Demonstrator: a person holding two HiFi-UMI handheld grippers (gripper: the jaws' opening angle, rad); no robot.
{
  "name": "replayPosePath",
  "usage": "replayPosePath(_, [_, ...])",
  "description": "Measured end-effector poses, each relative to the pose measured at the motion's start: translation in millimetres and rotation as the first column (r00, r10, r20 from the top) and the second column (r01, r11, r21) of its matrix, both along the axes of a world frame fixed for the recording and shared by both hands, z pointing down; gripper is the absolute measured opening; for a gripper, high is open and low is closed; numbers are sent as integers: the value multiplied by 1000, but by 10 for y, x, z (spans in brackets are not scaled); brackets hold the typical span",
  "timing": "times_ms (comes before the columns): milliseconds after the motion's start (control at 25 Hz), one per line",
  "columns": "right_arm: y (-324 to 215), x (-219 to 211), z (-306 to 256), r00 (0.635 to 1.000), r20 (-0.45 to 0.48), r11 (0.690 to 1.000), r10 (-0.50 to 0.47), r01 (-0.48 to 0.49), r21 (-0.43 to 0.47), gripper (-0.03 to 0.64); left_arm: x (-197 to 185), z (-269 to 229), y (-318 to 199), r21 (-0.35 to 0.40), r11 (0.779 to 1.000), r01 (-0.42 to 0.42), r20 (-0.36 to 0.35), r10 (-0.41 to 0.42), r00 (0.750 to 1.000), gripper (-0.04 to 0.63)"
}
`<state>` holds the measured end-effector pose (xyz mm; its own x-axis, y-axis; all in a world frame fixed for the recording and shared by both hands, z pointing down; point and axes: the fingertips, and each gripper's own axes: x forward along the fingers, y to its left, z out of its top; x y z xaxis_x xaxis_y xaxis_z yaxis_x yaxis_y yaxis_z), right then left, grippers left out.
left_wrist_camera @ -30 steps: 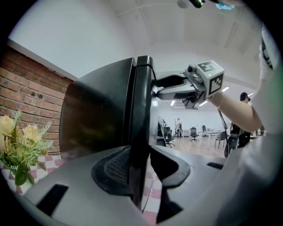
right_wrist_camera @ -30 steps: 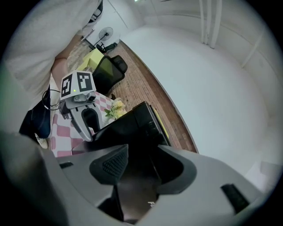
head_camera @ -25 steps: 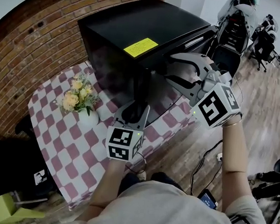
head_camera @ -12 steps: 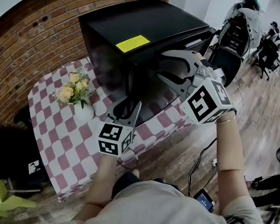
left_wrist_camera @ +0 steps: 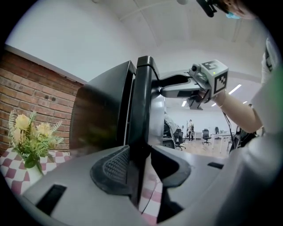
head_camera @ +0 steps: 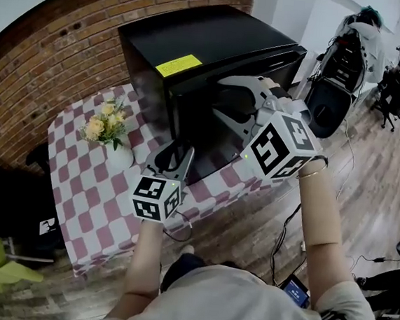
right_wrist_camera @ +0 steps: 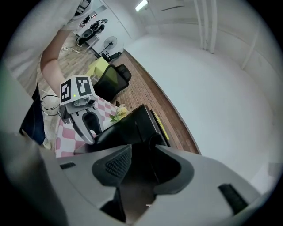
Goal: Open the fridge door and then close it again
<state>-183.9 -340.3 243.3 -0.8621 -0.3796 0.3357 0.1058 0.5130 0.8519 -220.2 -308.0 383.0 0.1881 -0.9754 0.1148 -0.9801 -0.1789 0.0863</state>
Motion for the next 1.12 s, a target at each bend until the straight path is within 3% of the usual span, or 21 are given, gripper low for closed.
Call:
replayPosePath(400, [204, 441, -15, 993, 64, 994, -103, 104, -20, 168, 462, 1, 264, 14, 1000, 16, -16, -16, 1000, 133])
replayPosePath(680, [338, 882, 5, 986, 132, 994, -102, 106, -22, 184, 931, 39, 444, 12, 1000, -1, -58, 2, 998, 133])
replayPosePath(840, [400, 1136, 26, 958, 267, 975, -103, 150, -164, 260, 1183, 39, 529, 19, 1000, -2, -69, 3, 998, 133])
replayPosePath(1120, [562, 1645, 35, 916, 399, 929, -46, 186, -319, 267, 1623, 33, 663, 15, 1000, -22, -77, 23, 997, 133])
